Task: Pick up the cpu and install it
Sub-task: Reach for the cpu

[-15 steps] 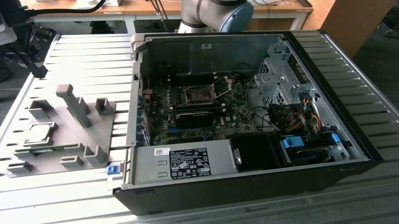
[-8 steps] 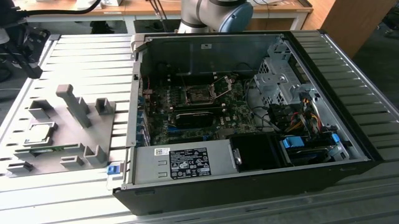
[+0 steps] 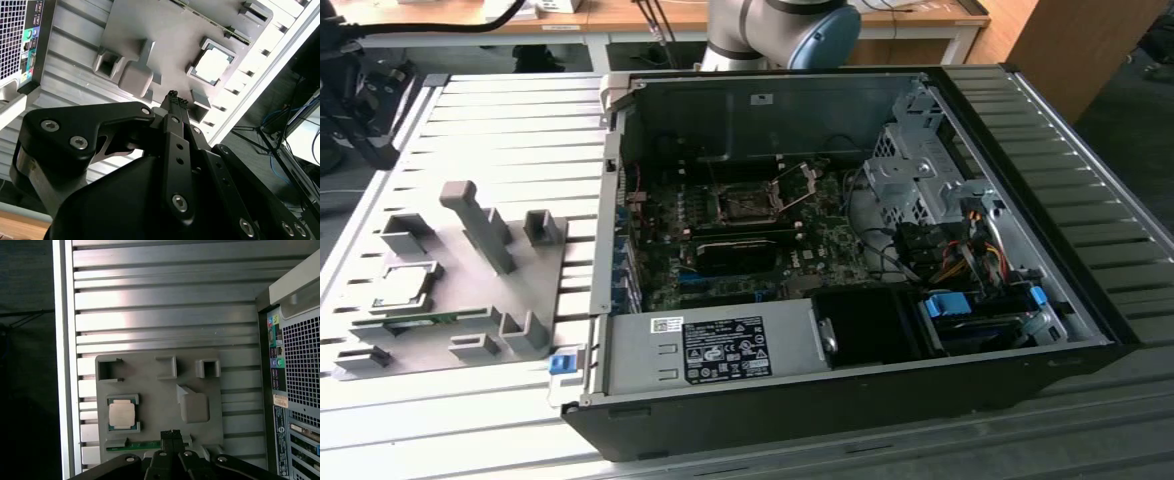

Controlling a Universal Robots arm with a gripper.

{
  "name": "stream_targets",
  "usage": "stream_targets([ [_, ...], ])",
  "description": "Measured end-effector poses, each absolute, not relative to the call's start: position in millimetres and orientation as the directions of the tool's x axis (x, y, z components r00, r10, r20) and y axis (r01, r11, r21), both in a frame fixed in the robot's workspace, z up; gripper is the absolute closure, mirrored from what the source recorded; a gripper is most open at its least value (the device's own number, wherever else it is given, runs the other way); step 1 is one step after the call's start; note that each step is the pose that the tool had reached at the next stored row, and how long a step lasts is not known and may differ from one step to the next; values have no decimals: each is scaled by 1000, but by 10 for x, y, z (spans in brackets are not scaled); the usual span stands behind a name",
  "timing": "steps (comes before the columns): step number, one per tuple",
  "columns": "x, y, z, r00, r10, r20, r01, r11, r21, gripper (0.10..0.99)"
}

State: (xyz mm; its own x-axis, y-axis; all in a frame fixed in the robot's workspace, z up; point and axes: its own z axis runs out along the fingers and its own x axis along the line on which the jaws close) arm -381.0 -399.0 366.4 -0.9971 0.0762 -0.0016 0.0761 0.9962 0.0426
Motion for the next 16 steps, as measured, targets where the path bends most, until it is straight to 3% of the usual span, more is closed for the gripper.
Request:
stream_targets([
  [16,-4102,-3989,3633,-997,76,4,76,996,42,980],
])
